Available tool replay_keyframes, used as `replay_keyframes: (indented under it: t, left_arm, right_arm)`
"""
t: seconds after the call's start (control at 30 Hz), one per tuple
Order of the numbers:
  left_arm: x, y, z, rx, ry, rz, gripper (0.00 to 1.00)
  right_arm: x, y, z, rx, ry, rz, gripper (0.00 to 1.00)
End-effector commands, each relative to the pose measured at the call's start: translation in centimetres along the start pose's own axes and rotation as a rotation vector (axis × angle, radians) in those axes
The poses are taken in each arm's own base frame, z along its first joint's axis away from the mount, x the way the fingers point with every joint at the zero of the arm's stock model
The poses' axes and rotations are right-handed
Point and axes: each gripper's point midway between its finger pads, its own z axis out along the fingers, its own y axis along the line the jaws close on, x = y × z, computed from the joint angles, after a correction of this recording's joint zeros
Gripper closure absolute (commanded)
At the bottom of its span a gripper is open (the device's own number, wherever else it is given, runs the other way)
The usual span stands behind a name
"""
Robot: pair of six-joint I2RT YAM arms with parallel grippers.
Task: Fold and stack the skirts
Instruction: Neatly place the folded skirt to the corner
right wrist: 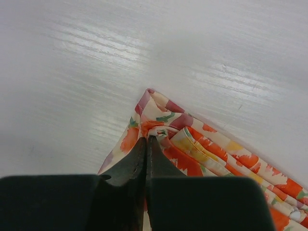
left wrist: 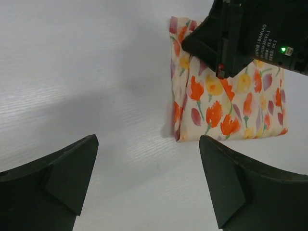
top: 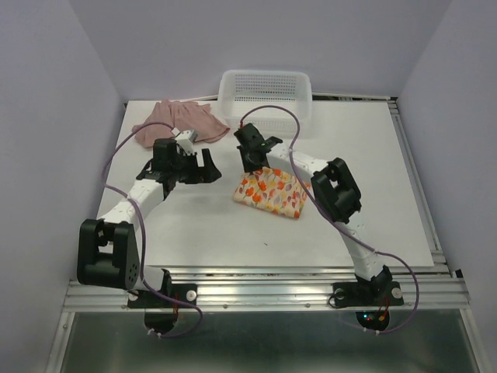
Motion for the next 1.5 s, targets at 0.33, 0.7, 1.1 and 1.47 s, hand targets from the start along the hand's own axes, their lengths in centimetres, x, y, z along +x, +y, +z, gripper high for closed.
replay_keyframes:
  t: [0.33, 0.7, 1.1, 1.47]
  left_arm:
    - [0.3, -3.6, 0.3, 0.225, 0.013, 0.041, 0.01]
    - [-0.3, -3.4, -0.3, 0.193, -0.029, 0.042, 0.01]
    - [0.2, -2.3, 0.2, 0.149, -0.007, 0.035, 0.02]
    - [3.3, -2.4, 1.8, 0.225, 0.095, -0.015, 0.05]
  right_arm:
    - [-4.0, 1.0, -3.8, -0.105, -0.090, 0.001, 0.36]
    - [-5.8, 0.5, -1.5, -0.040, -0.151, -0.026, 0.37]
    - [-2.1, -0.1, 2.6, 0.007, -0.055, -0.041, 0.46]
    - [-4.2, 1.9, 0.1, -0.128, -0.082, 0.010, 0.99]
